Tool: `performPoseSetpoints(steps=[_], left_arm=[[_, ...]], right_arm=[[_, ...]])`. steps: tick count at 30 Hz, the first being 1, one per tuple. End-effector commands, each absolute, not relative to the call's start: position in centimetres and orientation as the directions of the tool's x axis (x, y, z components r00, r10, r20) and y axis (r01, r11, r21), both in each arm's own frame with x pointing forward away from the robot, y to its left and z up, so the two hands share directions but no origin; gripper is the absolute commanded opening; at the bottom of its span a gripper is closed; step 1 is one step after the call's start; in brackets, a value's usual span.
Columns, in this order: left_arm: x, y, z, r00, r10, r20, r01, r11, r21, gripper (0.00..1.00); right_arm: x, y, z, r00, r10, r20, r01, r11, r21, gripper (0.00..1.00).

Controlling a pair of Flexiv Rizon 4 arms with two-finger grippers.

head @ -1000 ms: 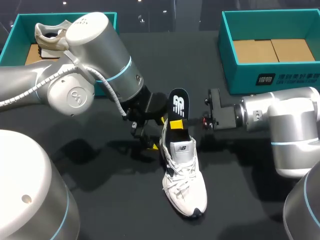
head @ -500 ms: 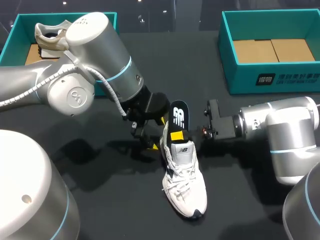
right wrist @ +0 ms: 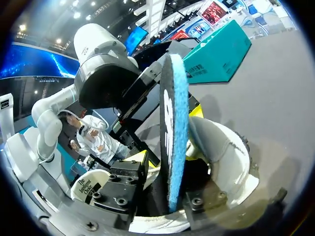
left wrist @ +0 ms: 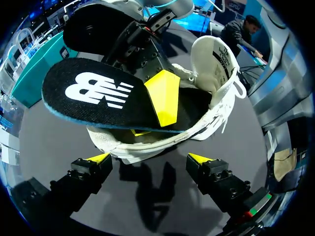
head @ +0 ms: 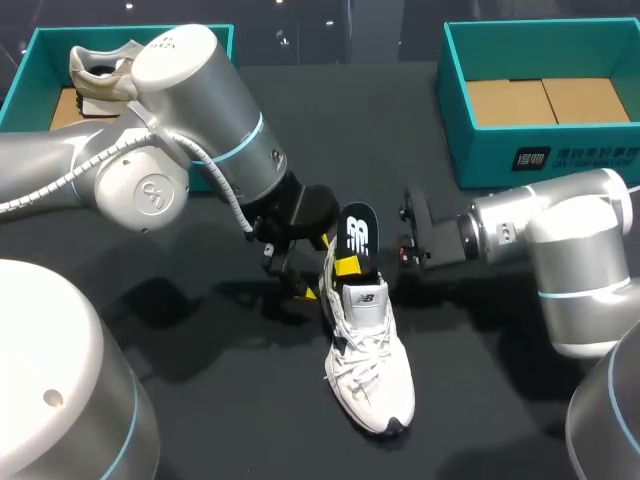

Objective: Take the shoe out of the shoebox, open the shoe tongue, remove and reinsert the insole, then place the shoe into the shoebox

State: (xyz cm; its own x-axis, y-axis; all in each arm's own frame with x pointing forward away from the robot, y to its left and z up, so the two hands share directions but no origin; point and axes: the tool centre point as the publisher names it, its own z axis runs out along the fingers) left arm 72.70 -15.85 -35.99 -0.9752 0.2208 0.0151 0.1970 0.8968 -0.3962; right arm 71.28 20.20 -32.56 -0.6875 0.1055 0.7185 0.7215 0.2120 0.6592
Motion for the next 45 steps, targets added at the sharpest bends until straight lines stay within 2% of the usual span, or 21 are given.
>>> performPoseSetpoints(steps=[1,12,14,16,30,38,39,41,45], left_arm=[[72.8,-15.9,-36.0,-0.975,0.223,0.017,0.198,0.897,-0.395,1.00],[72.8,-15.9,-36.0,-0.975,0.223,0.017,0.198,0.897,-0.395,1.00],[72.8,-15.9,-36.0,-0.975,0.223,0.017,0.198,0.897,-0.395,1.00],[72.8,-15.9,-36.0,-0.975,0.223,0.017,0.198,0.897,-0.395,1.00],[72.8,-15.9,-36.0,-0.975,0.223,0.017,0.198,0.897,-0.395,1.00],[72.8,-15.9,-36.0,-0.975,0.223,0.017,0.198,0.897,-0.395,1.00],[72.8,-15.9,-36.0,-0.975,0.223,0.017,0.198,0.897,-0.395,1.00],[72.8,-15.9,-36.0,-0.975,0.223,0.017,0.198,0.897,-0.395,1.00],[72.8,-15.9,-36.0,-0.975,0.223,0.017,0.198,0.897,-0.395,1.00]], right_arm=[[72.0,19.9,-31.6,-0.687,0.115,0.717,0.721,0.232,0.653,0.33],[72.9,18.9,-31.6,-0.681,0.123,0.722,0.731,0.176,0.660,0.28],[72.8,18.9,-31.7,-0.683,0.120,0.721,0.729,0.172,0.662,0.22],[72.7,19.0,-31.7,-0.684,0.119,0.719,0.728,0.172,0.664,0.00],[70.9,19.6,-35.2,-0.557,0.148,0.817,0.826,0.204,0.526,0.00],[70.2,19.7,-34.4,-0.589,0.150,0.794,0.804,0.209,0.557,0.00],[70.3,19.7,-34.0,-0.599,0.152,0.786,0.797,0.209,0.567,0.01],[70.5,19.8,-33.4,-0.619,0.156,0.770,0.782,0.213,0.586,0.30],[70.8,19.8,-32.2,-0.651,0.172,0.739,0.756,0.225,0.614,0.34]])
